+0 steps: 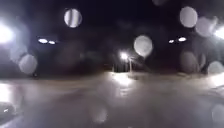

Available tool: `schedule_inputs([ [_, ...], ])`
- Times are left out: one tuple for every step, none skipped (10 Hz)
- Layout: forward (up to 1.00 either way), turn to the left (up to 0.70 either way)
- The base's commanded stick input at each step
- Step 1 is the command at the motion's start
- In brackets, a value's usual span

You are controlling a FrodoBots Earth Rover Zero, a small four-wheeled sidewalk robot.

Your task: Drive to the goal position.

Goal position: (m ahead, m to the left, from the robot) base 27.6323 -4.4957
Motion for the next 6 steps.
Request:
schedule_inputs([
  [1.00, 0.00],
  [1.00, 0.00],
  [1.00, 0.00],
  [1.00, 0.01],
  [1.00, 0.01],
  [1.00, 0.02],
])
